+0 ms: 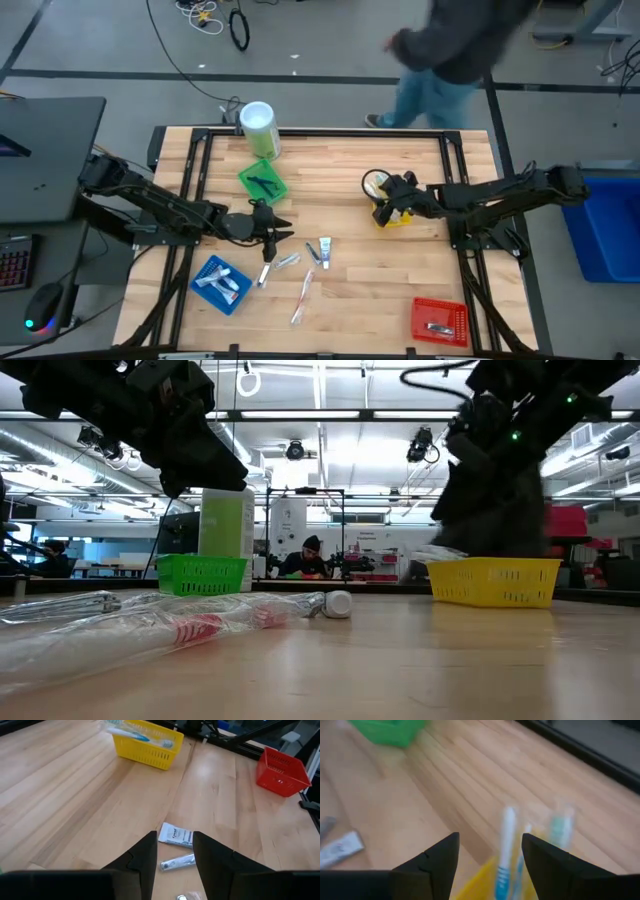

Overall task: Pick & Place Travel size toiletries
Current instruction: Put the middle nail cutter into the red bin

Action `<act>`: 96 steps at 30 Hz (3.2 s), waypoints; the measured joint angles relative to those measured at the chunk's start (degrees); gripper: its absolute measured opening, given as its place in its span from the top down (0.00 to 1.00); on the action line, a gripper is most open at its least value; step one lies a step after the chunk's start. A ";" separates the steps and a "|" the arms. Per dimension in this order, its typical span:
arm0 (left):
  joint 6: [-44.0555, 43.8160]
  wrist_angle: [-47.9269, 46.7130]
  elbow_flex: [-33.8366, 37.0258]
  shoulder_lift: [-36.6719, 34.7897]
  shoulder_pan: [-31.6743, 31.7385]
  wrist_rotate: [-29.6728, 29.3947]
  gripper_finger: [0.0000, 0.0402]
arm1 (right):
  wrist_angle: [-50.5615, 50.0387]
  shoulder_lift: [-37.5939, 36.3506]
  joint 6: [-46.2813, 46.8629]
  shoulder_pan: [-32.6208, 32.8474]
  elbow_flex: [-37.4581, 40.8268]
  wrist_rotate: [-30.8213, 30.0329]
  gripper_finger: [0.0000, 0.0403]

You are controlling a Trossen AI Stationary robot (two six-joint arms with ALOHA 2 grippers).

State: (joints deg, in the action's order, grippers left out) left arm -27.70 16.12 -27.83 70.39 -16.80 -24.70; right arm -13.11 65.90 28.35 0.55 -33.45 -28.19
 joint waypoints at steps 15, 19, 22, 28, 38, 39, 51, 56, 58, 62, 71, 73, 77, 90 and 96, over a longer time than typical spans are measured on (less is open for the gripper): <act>1.68 0.07 -0.02 0.00 0.00 5.08 0.67 | 24.04 -0.05 -11.42 9.73 0.00 25.90 0.51; 3.13 -0.03 -0.02 0.00 0.00 11.45 0.67 | 22.93 -0.05 -10.84 12.94 0.00 33.10 0.52; 2.27 -1.16 -0.04 0.00 -0.04 13.14 0.66 | 22.38 -0.05 -10.85 15.11 0.00 32.73 0.53; -0.88 -6.30 -0.04 0.00 -0.88 12.52 0.58 | 22.37 -0.03 -10.85 16.36 0.00 29.09 0.52; -3.66 -3.01 -0.35 11.53 -4.70 11.88 0.48 | 22.21 -0.01 -10.85 16.34 0.00 26.31 0.48; -4.48 -2.61 -0.74 12.91 -4.94 11.87 0.48 | 22.15 -0.01 -10.85 16.34 0.00 26.31 0.48; -7.97 -2.13 -3.83 23.26 -7.55 13.12 0.50 | 21.86 0.01 -10.85 16.36 0.00 26.80 0.53; -8.00 -1.97 -3.65 22.91 -7.48 12.86 0.65 | 21.86 0.01 -10.85 16.36 0.00 26.80 0.54; -8.55 -1.62 -3.61 22.91 -7.48 12.16 0.73 | 21.88 0.01 -10.85 16.36 0.00 26.78 0.53; -12.57 -1.60 -5.25 23.10 -7.15 12.51 0.84 | 21.90 0.01 -10.85 16.36 0.00 26.78 0.51; 0.40 -1.08 -13.73 23.08 -5.69 10.06 0.83 | 22.85 0.33 -10.85 16.36 0.00 25.11 0.52; 4.24 -1.07 -16.08 23.06 -4.53 10.69 0.82 | 23.85 1.19 -10.82 16.37 0.00 21.99 0.53; 10.09 -1.96 -20.70 22.99 -1.88 12.33 0.84 | 25.12 4.38 -12.22 16.36 0.00 20.66 0.53; 13.66 -2.03 -25.38 22.98 2.95 11.65 0.85 | 39.47 14.36 -21.44 15.10 0.00 16.18 0.40; 13.81 -1.99 -25.38 22.98 3.80 10.86 0.84 | 44.28 16.04 -16.33 13.31 0.00 17.27 0.39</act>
State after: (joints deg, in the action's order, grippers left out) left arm -13.89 14.13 -53.21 93.37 -13.00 -13.84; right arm 31.17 81.93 12.01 13.86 -33.45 -10.92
